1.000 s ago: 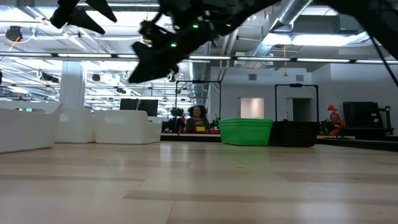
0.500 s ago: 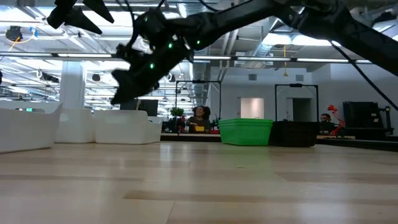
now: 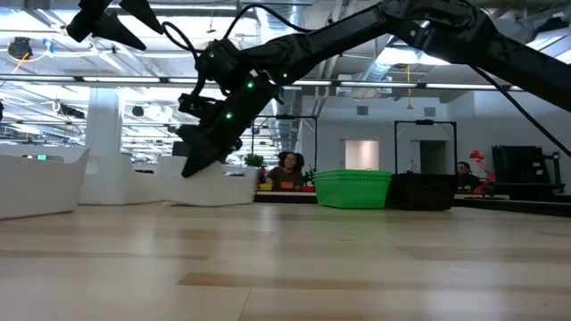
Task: Stack baskets by color
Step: Stack the right white bin into the top left white bin
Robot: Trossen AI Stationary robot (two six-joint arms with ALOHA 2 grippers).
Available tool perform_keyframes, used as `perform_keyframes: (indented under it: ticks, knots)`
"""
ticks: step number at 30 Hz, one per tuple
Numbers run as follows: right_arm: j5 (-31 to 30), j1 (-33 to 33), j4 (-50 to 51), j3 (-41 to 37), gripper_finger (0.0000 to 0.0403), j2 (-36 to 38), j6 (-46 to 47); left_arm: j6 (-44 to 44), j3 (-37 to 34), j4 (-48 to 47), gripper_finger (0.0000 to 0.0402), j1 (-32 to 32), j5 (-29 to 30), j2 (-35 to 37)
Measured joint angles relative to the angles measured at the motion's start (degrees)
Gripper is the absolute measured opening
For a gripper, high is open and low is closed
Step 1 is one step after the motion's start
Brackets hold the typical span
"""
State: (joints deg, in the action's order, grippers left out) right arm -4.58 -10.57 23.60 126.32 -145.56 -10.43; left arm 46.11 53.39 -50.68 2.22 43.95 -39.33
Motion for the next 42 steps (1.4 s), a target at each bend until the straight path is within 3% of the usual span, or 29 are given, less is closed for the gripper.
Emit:
perform_keyframes:
  ticks: [4,9,14,21,26,32,42]
  knots:
    - [-0.1,-0.2,1.6,0.1,0.0012,0.1,1.2,0.0,0.0,0.0,0.0249,0.0,0.0,0.0]
    - [-1.8,-0.1,4.5,0.0,0.0005,1.5,4.8,2.0,0.0,-1.4,0.0249,0.0,0.2,0.0]
    - [-3.6,1.4,5.0,-0.2,0.0003,4.6,2.3,4.1,0.0,-4.2,0.0249,0.0,1.2,-0.5]
    - [-5.9,4.4,-10.5,-0.1,0.0002,5.4,-2.9,3.5,0.0,-2.5,0.0249,0.0,2.4,0.2]
    - [-2.0,4.2,-21.6,0.1,0.0001,3.1,-1.9,3.2,0.0,-2.1,0.0249,0.0,2.4,1.2]
    - [4.2,3.6,-28.5,-0.2,0.0001,0.7,-0.5,3.5,0.0,-2.1,0.0249,0.0,1.9,1.4]
    - [8.6,2.9,-38.6,-0.1,0.0001,-0.4,1.4,3.6,0.1,-1.9,0.0249,0.0,2.2,1.4]
